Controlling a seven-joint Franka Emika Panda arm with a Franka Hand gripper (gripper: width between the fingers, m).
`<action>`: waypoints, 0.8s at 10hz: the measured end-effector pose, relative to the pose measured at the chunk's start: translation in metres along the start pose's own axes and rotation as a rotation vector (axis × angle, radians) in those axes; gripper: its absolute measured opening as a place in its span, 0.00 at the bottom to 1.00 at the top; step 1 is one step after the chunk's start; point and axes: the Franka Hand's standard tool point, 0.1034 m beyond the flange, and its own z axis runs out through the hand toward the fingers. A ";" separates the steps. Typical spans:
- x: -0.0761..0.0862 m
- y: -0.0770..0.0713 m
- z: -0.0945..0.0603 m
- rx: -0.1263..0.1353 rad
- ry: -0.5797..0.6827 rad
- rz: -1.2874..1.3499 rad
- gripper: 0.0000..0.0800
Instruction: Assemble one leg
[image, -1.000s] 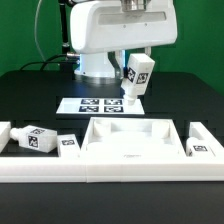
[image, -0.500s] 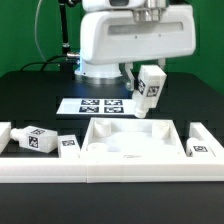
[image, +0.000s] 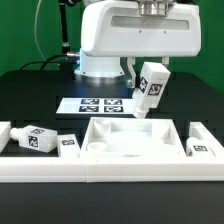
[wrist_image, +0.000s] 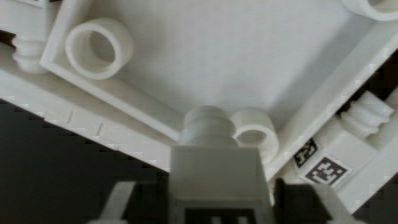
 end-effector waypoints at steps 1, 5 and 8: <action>0.000 0.006 -0.002 -0.012 0.036 0.010 0.35; 0.015 0.033 -0.007 -0.082 0.226 0.086 0.35; 0.013 0.043 -0.005 -0.126 0.281 0.085 0.35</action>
Offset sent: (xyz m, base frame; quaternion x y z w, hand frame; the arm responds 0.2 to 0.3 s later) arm 0.0292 0.0238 0.0027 0.0469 0.1503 0.0626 0.9855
